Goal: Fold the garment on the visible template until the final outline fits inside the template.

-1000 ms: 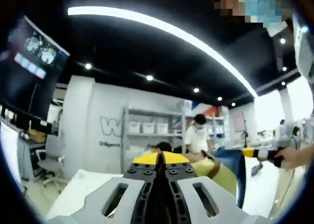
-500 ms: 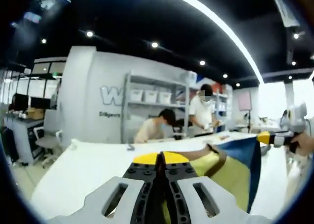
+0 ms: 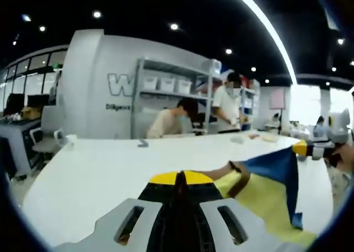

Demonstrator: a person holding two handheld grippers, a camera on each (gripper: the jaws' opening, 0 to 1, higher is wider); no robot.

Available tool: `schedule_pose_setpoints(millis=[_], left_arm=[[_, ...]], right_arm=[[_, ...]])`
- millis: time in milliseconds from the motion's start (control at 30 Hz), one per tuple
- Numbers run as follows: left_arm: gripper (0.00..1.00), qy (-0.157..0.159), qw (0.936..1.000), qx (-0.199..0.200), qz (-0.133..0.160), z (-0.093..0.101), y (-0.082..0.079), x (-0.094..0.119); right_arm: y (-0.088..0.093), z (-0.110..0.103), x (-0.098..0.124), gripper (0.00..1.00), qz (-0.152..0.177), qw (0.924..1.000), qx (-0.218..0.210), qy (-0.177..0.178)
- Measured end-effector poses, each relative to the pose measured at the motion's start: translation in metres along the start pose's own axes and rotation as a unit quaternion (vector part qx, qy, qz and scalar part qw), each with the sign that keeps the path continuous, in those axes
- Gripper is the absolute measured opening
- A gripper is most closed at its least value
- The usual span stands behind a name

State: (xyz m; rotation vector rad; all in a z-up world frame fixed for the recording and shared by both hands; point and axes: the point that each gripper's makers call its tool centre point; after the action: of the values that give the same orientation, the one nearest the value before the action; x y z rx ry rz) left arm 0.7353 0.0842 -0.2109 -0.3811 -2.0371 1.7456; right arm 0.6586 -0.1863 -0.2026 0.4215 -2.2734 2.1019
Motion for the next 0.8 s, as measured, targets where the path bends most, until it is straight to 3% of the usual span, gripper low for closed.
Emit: schedule_pose_setpoints(millis=[300, 533, 567, 667, 800], left_arm=[[0.00, 0.020, 0.9985, 0.009, -0.050, -0.003, 0.046, -0.039], [0.00, 0.037, 0.9965, -0.010, -0.074, -0.006, 0.064, -0.064], [0.00, 0.040, 0.9960, -0.012, -0.080, 0.002, 0.064, -0.064], [0.00, 0.032, 0.9943, -0.021, -0.099, -0.003, 0.079, -0.069], [0.00, 0.022, 0.9947, -0.006, -0.100, -0.007, 0.087, -0.069]], right_arm=[[0.047, 0.013, -0.046, 0.00, -0.053, 0.9985, 0.008, 0.009], [0.060, 0.010, -0.067, 0.00, -0.064, 0.9979, 0.004, 0.005], [0.062, 0.010, -0.069, 0.00, -0.065, 0.9979, 0.005, 0.005], [0.070, 0.015, -0.074, 0.00, -0.072, 0.9974, 0.007, 0.009], [0.086, 0.018, -0.079, 0.00, -0.095, 0.9953, -0.017, 0.004]])
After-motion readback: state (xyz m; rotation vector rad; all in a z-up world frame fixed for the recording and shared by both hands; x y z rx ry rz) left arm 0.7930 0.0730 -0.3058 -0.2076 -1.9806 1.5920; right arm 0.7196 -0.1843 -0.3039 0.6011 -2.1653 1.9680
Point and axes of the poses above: the point that each gripper's makers call its tool centre point, and the gripper's own axes: x roughly backward along the fingers, z roughly to its right, y roughly out of its underside, and after that the axes turned 12 degrees about -x, right-handed
